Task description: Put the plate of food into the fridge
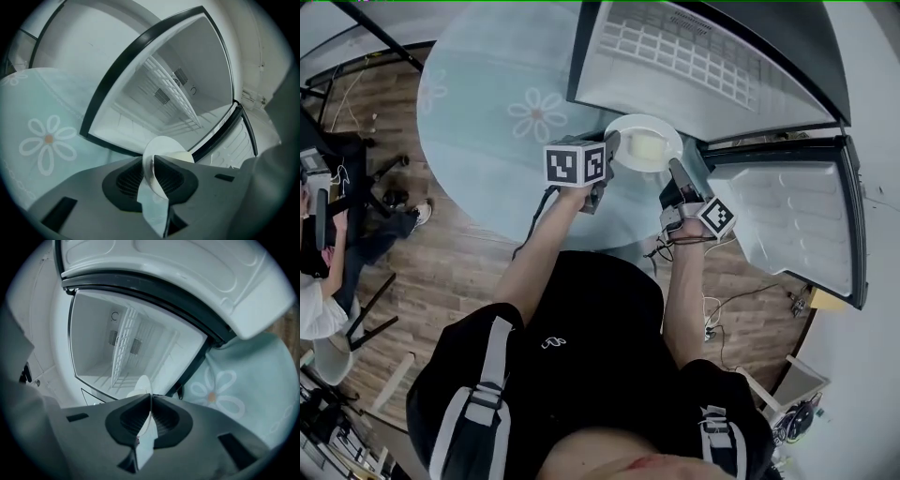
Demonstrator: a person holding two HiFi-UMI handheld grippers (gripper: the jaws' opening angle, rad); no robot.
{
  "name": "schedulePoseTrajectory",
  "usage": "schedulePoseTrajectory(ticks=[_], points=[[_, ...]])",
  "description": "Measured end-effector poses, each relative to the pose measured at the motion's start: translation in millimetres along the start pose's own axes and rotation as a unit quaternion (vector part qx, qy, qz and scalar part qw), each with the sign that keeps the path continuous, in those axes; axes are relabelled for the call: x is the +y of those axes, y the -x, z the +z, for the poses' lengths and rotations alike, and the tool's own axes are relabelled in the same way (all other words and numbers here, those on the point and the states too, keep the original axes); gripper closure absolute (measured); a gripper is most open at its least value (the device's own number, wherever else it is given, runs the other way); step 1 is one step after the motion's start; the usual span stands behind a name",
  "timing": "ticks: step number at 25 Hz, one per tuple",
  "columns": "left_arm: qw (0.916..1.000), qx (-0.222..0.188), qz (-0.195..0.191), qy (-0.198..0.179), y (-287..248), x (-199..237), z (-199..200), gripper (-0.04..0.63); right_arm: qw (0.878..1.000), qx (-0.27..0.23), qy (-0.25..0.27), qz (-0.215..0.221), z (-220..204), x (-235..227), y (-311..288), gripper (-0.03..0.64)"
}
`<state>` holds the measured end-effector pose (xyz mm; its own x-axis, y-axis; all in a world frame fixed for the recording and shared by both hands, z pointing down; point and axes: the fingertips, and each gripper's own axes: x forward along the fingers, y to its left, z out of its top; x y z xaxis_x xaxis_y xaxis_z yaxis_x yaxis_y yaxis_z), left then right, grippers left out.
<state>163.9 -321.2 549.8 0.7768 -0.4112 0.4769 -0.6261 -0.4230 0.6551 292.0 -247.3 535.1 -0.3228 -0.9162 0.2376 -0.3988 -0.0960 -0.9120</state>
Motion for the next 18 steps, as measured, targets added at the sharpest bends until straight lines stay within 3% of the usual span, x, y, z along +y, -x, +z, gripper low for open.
schedulePoseTrajectory(ticks=[9, 18], points=[[0.9998, -0.010, 0.013, -0.009, -33, 12, 29, 0.514, 1.000, 0.019, 0.022, -0.009, 35, -11, -38, 0.600], [0.9985, -0.007, 0.047, -0.029, -62, 37, 55, 0.503, 1.000, 0.015, -0.017, -0.017, 37, -28, -73, 0.598]])
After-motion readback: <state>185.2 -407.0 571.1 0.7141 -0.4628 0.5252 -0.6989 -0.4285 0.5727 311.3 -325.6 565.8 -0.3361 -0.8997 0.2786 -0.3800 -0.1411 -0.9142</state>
